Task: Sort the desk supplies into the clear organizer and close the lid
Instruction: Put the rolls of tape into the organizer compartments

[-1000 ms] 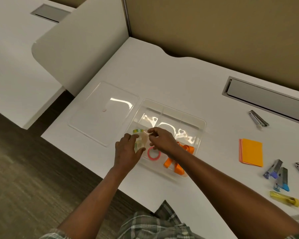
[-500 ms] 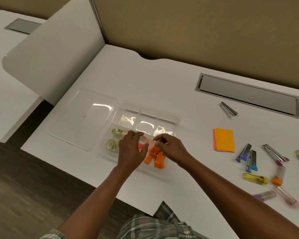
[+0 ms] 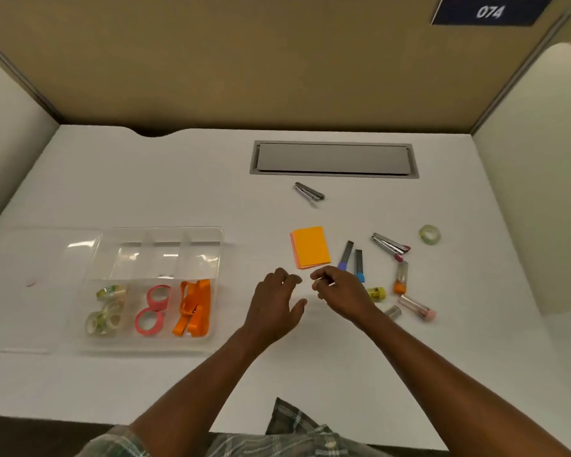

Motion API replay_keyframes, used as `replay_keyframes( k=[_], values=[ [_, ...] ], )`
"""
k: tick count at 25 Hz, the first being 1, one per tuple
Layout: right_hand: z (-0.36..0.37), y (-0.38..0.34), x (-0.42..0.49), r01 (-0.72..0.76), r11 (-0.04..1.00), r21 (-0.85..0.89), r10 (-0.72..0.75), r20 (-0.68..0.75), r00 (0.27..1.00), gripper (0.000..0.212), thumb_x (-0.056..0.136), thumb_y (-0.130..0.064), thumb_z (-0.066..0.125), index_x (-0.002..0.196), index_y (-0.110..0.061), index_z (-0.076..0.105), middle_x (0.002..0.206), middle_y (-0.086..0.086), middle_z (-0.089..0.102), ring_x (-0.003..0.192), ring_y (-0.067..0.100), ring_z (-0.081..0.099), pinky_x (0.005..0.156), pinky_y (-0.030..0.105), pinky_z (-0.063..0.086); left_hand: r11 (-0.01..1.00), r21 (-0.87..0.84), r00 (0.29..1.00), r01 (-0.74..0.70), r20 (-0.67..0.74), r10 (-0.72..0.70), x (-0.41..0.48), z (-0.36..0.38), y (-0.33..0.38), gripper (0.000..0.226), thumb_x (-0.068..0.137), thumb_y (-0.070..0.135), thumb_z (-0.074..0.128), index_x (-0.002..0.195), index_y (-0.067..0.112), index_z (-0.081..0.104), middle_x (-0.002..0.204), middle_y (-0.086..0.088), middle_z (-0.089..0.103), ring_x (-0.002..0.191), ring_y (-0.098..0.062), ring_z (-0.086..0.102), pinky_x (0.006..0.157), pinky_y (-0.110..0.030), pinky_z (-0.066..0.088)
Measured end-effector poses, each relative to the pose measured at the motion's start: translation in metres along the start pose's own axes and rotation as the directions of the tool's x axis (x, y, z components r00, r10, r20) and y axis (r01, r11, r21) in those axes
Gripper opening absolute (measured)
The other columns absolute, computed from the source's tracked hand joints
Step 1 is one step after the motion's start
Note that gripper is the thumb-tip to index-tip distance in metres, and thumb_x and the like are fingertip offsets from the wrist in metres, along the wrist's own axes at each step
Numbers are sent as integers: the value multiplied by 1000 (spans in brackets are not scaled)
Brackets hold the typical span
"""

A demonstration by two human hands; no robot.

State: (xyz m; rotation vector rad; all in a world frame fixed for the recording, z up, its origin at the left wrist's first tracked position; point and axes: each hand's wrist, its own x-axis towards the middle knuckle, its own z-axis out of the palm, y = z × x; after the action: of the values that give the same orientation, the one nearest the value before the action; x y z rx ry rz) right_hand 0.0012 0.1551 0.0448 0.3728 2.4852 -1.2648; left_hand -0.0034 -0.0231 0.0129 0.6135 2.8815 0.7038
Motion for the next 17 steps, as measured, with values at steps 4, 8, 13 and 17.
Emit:
replay_keyframes(
  k=[4,8,13,17],
  values=[
    [-53,62,-8,-57,998,-36,53,-103,993,22,95,-20,55,112,-18,70,111,-2,72,97,13,66,86,28,51,994,93,990,-65,132,52,21,49,45,52,88,49,61,132,24,52,136,-3,52,116,-20,51,95,-32,46],
    [-102,115,-7,-112,991,-77,94,-209,974,19,92,-18,57,105,-19,71,106,-2,73,98,18,67,89,33,52,974,213,965,-77,263,19,22,86,57,62,94,50,50,147,22,37,159,-9,27,144,-28,28,115,-41,29],
    [-154,161,18,-188,956,-225,95,-371,924,40,92,-24,59,131,-20,55,117,9,61,107,27,62,88,40,51,972,225,967,-64,254,5,5,103,50,66,97,50,43,154,23,26,165,-5,12,151,-26,15,118,-38,13],
    [-179,176,52,-235,857,-459,118,-269,956,65,92,-24,57,152,-25,31,130,17,44,111,37,56,89,44,49,973,228,957,-33,289,-35,1,101,47,69,97,51,41,156,29,16,166,1,0,153,-21,5,119,-37,9]
  ],
)
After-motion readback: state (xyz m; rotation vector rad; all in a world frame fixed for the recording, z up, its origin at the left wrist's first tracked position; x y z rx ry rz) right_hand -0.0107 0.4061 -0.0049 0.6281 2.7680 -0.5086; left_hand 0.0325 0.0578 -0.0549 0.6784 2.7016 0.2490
